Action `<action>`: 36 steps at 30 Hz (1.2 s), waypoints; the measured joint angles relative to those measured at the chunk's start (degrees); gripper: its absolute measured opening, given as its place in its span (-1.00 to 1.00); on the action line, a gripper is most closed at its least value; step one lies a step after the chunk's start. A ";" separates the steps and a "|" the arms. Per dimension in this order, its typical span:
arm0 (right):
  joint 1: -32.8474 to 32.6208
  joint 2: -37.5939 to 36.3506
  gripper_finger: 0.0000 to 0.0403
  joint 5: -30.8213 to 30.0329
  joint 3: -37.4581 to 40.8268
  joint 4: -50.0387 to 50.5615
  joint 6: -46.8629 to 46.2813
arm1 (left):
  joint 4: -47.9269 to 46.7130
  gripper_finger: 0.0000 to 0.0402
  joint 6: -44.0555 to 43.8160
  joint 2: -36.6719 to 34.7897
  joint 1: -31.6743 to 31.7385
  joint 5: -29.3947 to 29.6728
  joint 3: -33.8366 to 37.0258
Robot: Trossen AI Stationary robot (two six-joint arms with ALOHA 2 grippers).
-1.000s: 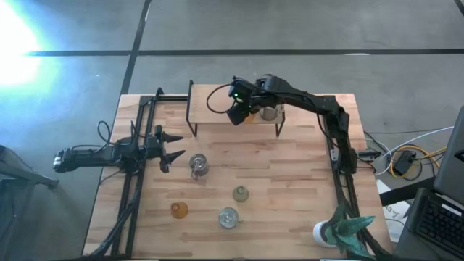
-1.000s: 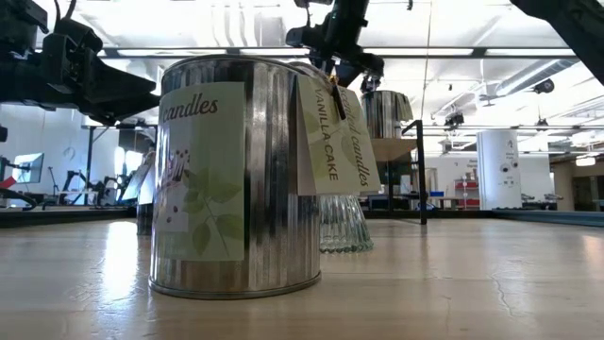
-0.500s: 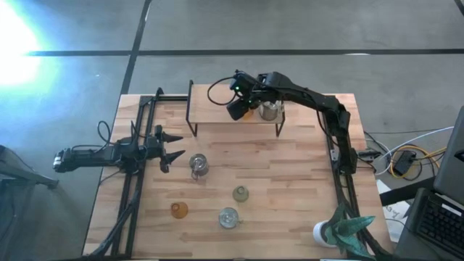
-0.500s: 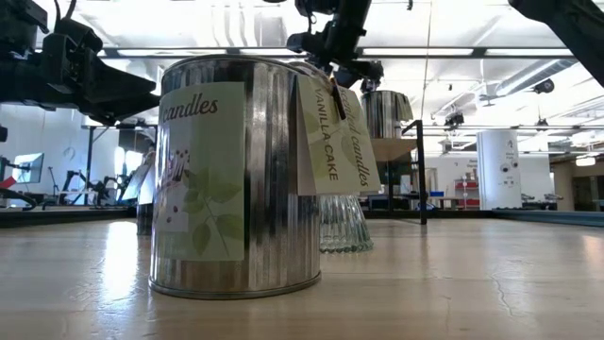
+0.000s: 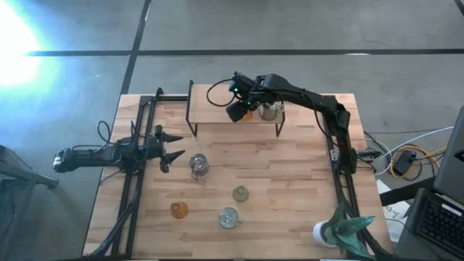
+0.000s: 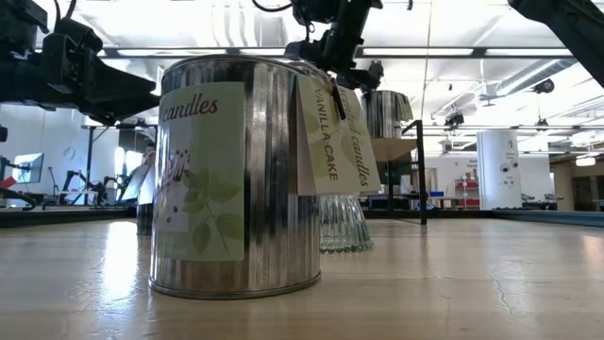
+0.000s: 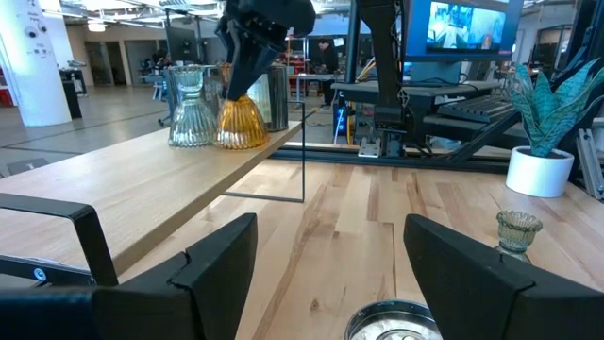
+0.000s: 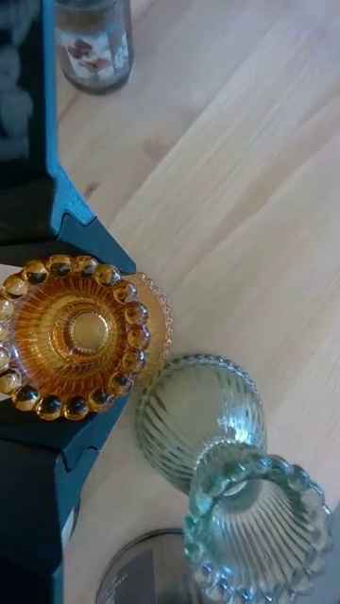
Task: Pick & Place candle stick holders
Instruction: Put the right orange glass candle holder on the shelf aligned with the green glass candle holder
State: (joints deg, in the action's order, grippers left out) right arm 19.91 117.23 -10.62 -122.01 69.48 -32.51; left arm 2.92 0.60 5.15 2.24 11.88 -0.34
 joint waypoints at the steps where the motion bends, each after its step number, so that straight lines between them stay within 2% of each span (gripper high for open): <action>1: 0.04 0.00 -0.25 -0.37 0.05 -0.01 0.01 | 0.00 0.36 0.00 0.00 0.00 0.00 0.00; 21: 1.02 0.00 -0.25 -0.91 0.21 0.14 0.15 | 0.00 0.36 0.00 0.00 -0.02 0.00 0.00; 28: 1.02 0.00 -0.08 -1.60 0.21 0.08 0.17 | -0.01 0.36 -0.01 0.00 -0.01 0.00 0.00; 36: 1.02 0.00 -0.04 -1.98 0.21 0.12 0.57 | 0.00 0.36 0.00 0.00 -0.02 0.00 0.00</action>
State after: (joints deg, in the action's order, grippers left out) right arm 20.93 117.23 -12.60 -121.80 69.60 -31.94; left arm 2.92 0.60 5.15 2.22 11.88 -0.34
